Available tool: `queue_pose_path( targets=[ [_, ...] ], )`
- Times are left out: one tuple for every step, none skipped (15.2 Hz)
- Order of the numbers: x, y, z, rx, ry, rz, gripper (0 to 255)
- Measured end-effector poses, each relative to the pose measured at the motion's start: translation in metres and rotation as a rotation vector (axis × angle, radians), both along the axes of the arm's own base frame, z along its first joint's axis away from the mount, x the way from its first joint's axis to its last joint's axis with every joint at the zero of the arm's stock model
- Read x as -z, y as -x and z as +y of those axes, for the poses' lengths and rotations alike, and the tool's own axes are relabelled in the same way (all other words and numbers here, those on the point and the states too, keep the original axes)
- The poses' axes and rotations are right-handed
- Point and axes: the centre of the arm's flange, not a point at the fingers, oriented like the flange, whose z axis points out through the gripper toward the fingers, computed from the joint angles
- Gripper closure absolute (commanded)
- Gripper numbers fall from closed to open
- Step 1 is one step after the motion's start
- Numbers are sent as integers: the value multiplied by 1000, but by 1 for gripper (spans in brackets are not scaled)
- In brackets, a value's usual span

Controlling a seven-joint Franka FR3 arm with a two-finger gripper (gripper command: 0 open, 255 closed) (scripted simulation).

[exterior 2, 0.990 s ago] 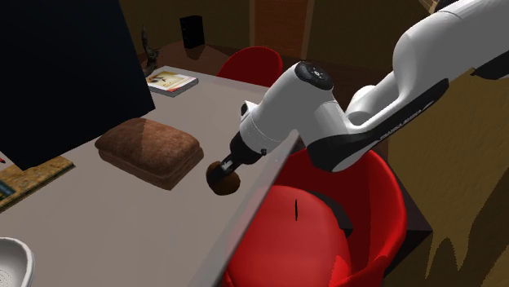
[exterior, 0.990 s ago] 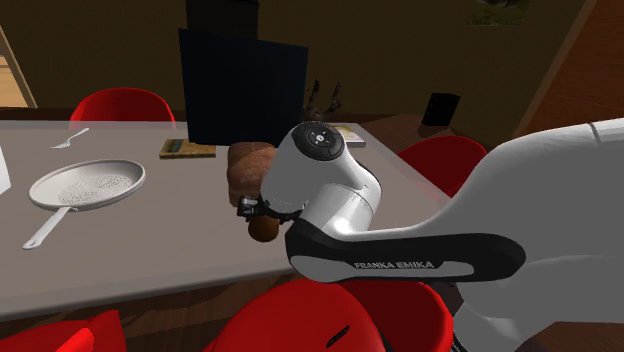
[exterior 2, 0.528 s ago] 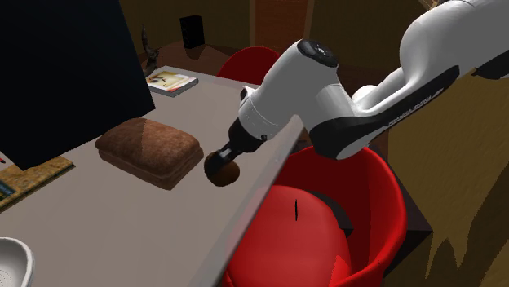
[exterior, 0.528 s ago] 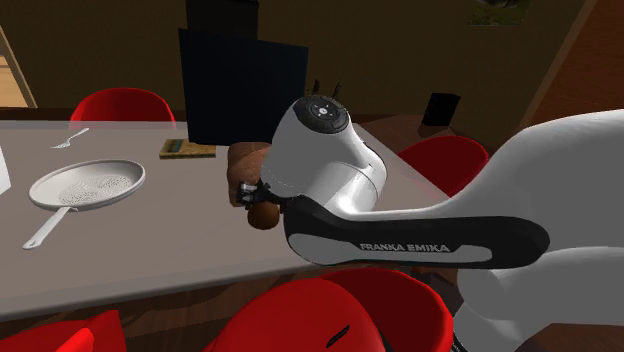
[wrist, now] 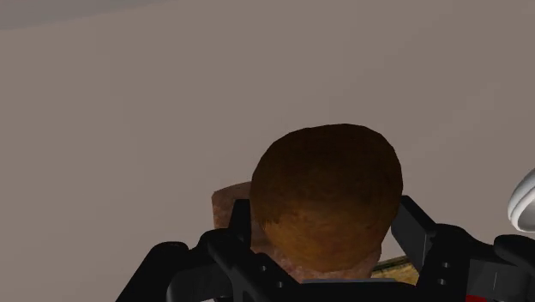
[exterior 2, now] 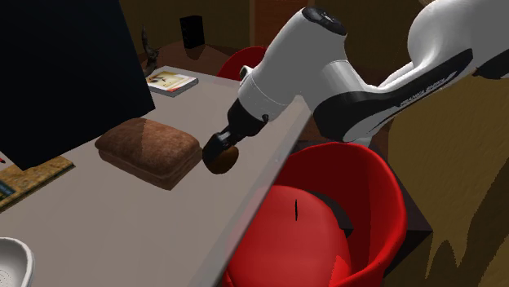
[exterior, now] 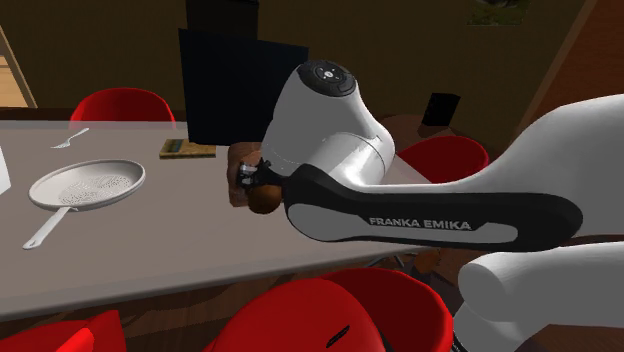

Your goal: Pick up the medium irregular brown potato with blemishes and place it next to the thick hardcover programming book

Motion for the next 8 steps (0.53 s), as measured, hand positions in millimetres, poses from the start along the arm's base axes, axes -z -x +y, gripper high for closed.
queue_pose_path(
  targets=[
    [-4, 0, 0, 0, 0, 0, 255],
    [-10, 0, 0, 0, 0, 0, 255],
    [-16, 1, 1, 0, 0, 0, 255],
    [-21, 0, 0, 0, 0, 0, 255],
    [-26, 0, 0, 0, 0, 0, 255],
    [-32, -1, 0, 0, 0, 0, 255],
    [-37, 0, 0, 0, 0, 0, 255],
    [-42, 0, 0, 0, 0, 0, 255]
  ],
)
